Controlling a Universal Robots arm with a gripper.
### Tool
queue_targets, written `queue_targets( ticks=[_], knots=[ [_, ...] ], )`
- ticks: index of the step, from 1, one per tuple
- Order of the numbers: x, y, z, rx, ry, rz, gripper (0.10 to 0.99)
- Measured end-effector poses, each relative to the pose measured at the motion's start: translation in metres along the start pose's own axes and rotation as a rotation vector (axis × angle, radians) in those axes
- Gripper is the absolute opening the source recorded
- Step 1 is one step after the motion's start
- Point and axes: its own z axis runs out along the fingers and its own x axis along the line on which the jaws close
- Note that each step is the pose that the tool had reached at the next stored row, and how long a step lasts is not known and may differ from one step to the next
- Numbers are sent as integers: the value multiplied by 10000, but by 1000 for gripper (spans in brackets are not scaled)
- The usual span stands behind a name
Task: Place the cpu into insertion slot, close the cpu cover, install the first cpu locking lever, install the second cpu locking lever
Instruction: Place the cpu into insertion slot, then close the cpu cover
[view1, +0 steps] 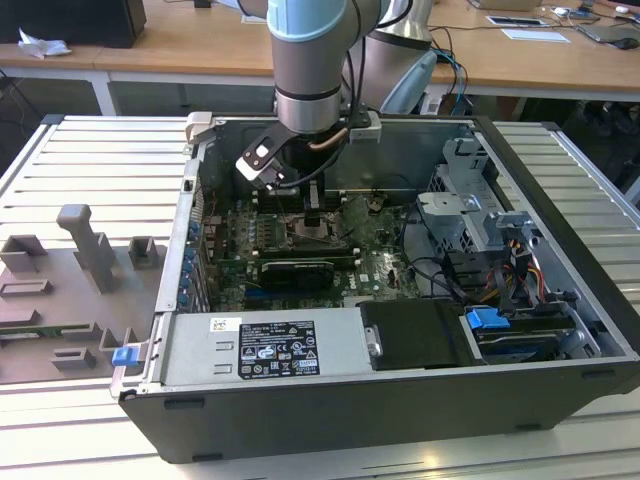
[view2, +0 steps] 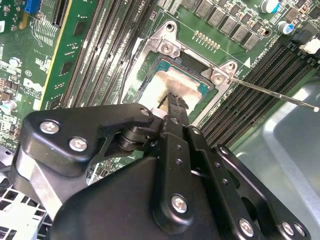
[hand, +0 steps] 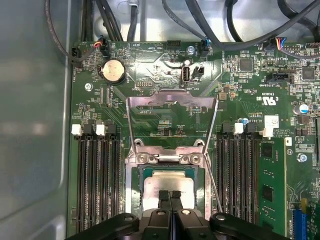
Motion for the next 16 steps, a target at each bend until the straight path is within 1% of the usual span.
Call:
queue_targets(
  ticks=[7,10,16],
  knots=[
    [0,1,-16,8,0,0,106],
    [0,3,-41,12,-1,1,106],
    [1,7,-84,13,33,3,106]
  ],
)
